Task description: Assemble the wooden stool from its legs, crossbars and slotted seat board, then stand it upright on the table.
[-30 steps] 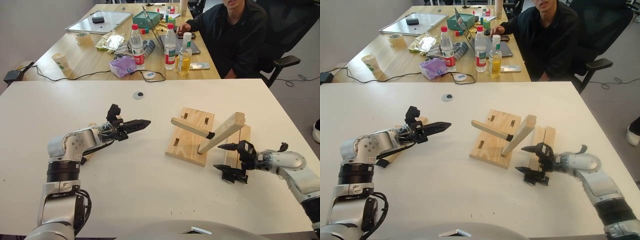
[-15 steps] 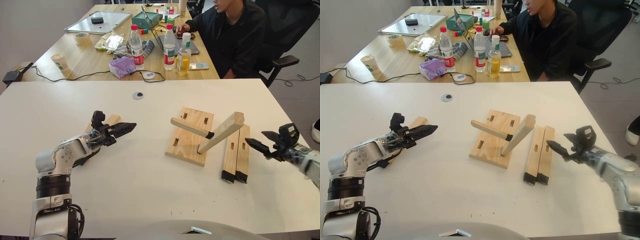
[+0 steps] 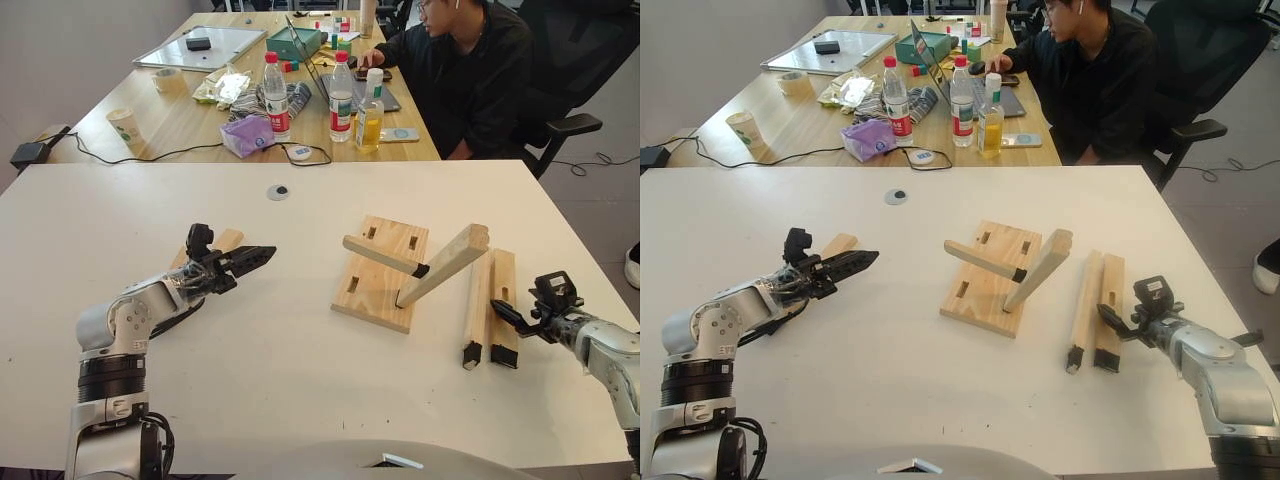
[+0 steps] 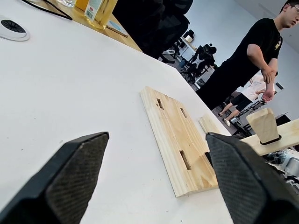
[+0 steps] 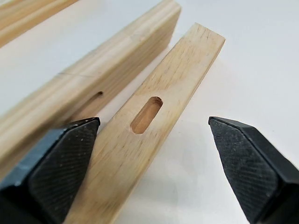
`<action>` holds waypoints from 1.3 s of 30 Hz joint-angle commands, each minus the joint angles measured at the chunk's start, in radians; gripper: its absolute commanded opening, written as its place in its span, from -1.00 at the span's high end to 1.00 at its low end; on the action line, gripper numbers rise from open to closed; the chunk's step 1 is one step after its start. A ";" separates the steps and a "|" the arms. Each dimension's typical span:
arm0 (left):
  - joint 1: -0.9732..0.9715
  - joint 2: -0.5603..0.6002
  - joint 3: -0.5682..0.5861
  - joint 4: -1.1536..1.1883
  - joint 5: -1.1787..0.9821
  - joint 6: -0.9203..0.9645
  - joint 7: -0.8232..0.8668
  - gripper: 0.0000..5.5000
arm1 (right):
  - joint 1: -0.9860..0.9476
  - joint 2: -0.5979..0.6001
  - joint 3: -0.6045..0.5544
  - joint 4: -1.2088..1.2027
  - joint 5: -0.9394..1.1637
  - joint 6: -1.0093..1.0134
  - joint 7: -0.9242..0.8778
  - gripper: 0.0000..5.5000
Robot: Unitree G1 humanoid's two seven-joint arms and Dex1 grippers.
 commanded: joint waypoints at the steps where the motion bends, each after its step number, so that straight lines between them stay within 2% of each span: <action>1: 0.007 -0.003 0.014 -0.010 -0.012 0.010 0.021 -0.39 | -0.007 0.030 0.033 0.046 0.008 0.145 -0.002 -0.56; 5: 0.005 -0.015 0.010 -0.022 -0.021 0.012 0.036 -0.39 | -0.102 0.115 0.041 0.044 0.093 0.377 -0.040 -0.56; 9: 0.017 -0.033 0.010 -0.046 -0.030 0.010 0.056 -0.39 | -0.195 0.109 0.100 0.125 0.044 0.432 -0.066 -0.56; 17: 0.047 -0.042 0.021 -0.070 -0.046 0.001 0.072 -0.39 | -0.208 0.071 0.133 0.158 -0.009 0.430 -0.051 -0.10; 24: 0.038 -0.044 0.015 -0.066 -0.050 -0.004 0.074 -0.39 | -0.224 0.078 0.096 0.158 -0.013 0.443 -0.063 0.24; 31: 0.043 -0.044 0.019 -0.069 -0.055 -0.004 0.077 -0.39 | -0.240 0.105 0.022 0.072 0.010 0.490 -0.103 0.26; 39: 0.053 -0.046 0.024 -0.076 -0.061 -0.005 0.083 -0.39 | -0.186 0.109 0.010 -0.063 0.030 0.570 -0.097 0.26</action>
